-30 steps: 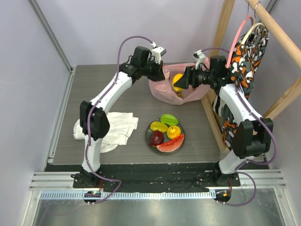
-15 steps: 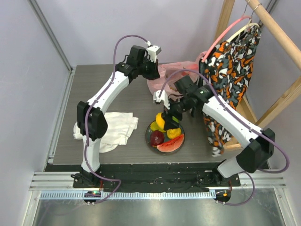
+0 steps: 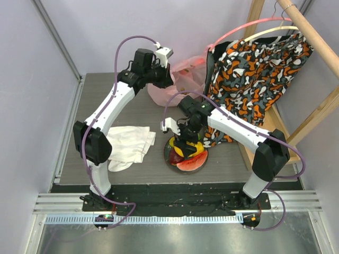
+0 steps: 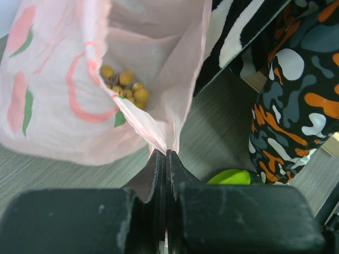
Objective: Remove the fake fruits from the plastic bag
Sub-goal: Place the fake fruit on the plate, then adjust the plastic bag at the center of the board.
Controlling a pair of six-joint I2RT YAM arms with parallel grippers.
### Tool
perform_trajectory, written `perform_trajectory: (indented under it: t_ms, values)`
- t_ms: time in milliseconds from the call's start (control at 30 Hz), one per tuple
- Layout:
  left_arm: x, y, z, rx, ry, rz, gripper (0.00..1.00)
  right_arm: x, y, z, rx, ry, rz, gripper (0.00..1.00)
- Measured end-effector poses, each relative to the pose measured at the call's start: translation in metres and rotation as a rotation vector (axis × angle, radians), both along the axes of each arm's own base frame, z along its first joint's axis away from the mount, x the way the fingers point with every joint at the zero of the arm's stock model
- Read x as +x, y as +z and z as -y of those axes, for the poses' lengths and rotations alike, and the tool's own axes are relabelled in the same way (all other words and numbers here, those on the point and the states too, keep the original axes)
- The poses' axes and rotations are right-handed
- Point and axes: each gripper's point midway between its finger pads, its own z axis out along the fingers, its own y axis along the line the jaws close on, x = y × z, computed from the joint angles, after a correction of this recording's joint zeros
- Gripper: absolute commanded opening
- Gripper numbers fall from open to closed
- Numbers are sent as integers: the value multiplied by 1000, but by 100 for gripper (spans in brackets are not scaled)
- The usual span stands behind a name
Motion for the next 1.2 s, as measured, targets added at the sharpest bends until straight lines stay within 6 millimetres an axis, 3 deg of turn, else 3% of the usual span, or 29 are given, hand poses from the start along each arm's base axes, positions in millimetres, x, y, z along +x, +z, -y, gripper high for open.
perform_trajectory:
  t_ms: [167, 333, 433, 500, 533, 733, 867, 1000, 1100, 1200]
  values:
    - [-2, -1, -2, -4, -7, -8, 0, -12, -17, 4, -57, 26, -4, 36]
    - [-4, -4, -1, -6, -16, -16, 0, -5, -31, 10, -100, 9, 37, 37]
    - [-5, -3, 1, -11, -25, -19, 0, -1, -36, 15, -125, -16, 49, 50]
    - [-6, -3, 1, -15, -31, -20, 0, 3, -36, 14, -125, -25, 62, 91]
    - [-6, -3, 2, -16, -33, -21, 0, 4, -36, 14, -124, -29, 66, 98]
    - [-10, -2, 5, -30, -54, -30, 0, 5, -31, 12, -118, -33, 75, 100]
    - [-13, -1, 8, -41, -73, -36, 0, 16, -2, 8, -76, -44, 124, 100]
    - [-16, 0, 10, -51, -93, -42, 0, 43, 54, 12, 42, -118, 238, 100]
    - [-19, 1, 12, -59, -113, -44, 0, 90, 98, 36, 142, -299, 314, 88]
    - [-23, 1, 16, -60, -137, -44, 0, 143, 117, 64, 203, -488, 370, 76]
